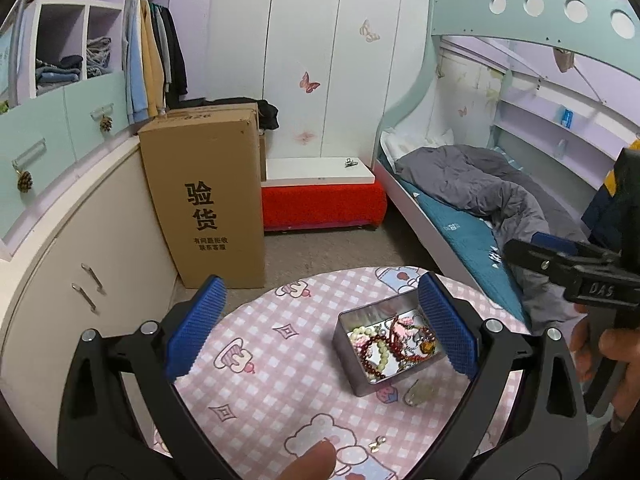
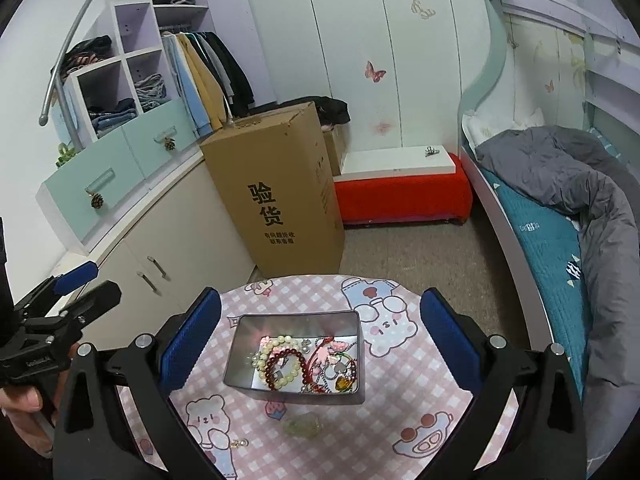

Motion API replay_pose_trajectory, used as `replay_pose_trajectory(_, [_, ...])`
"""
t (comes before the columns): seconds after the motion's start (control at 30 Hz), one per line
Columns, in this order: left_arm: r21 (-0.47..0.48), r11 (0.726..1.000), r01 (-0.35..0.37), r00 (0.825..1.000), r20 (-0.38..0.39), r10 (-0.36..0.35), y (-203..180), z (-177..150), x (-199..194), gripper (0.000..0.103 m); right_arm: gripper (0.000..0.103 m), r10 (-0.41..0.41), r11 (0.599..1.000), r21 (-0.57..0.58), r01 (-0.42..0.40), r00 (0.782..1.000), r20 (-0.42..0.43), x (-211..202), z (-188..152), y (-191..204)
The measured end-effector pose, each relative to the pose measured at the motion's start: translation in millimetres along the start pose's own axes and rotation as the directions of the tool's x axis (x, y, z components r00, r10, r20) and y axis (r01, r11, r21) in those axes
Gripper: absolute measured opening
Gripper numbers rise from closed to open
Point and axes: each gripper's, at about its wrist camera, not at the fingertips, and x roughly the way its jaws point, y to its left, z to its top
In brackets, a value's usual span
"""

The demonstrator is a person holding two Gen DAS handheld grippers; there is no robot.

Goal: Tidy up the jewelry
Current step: 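Move both tools back toward the jade pendant and pearl earring, then grasp the pearl earring with the left tool while the right tool grasps the jade pendant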

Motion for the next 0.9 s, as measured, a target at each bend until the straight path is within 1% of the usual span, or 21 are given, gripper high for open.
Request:
replay_pose_trajectory(0.13, [0.03, 1.0, 0.007, 1.0, -0.006, -0.007, -1, -17, -5, 0.095, 0.096, 0.008, 1.0, -0.003, -0.008, 1.0, 0.01, -11, -10, 2])
replay_pose_trajectory(0.2, [0.042, 0.999, 0.023, 1.0, -0.016, -0.022, -1, -28, -6, 0.095, 0.096, 0.009, 1.0, 0.007, -0.009, 1.0, 0.011, -17, -18, 2])
replay_pose_trajectory(0.33, [0.048, 0.998, 0.035, 0.999, -0.037, -0.033, 3, -50, -6, 0.095, 0.096, 0.007, 0.999, 0.032, -0.007, 1.0, 0.022, -32, -33, 1])
replay_pose_trajectory(0.43, [0.049, 0.996, 0.073, 0.996, -0.062, -0.069, 4, -71, -5, 0.095, 0.096, 0.0, 1.0, 0.031, -0.001, 1.0, 0.017, -38, -46, 4])
replay_pose_trajectory(0.53, [0.079, 0.991, 0.106, 0.99, -0.103, -0.097, -3, -95, -1, 0.095, 0.096, -0.004, 1.0, 0.028, 0.005, 1.0, -0.017, -35, -62, 6])
replay_pose_trajectory(0.63, [0.118, 0.986, 0.121, 0.984, -0.148, -0.103, -15, -116, 8, 0.095, 0.096, -0.006, 0.999, 0.046, 0.009, 0.998, -0.065, -26, -80, 3])
replay_pose_trajectory(0.7, [0.139, 0.98, 0.141, 0.976, -0.187, -0.114, -24, -131, 19, 0.095, 0.096, -0.011, 0.998, 0.066, 0.017, 0.995, -0.099, -18, -91, -1])
replay_pose_trajectory(0.83, [0.162, 0.975, 0.15, 0.963, -0.248, -0.107, -32, -149, 41, 0.095, 0.096, -0.045, 0.997, 0.061, 0.055, 0.989, -0.143, -6, -107, -3])
replay_pose_trajectory(0.9, [0.168, 0.973, 0.155, 0.957, -0.272, -0.105, -36, -157, 49, 0.094, 0.096, -0.049, 0.997, 0.057, 0.059, 0.986, -0.161, -1, -112, -2])
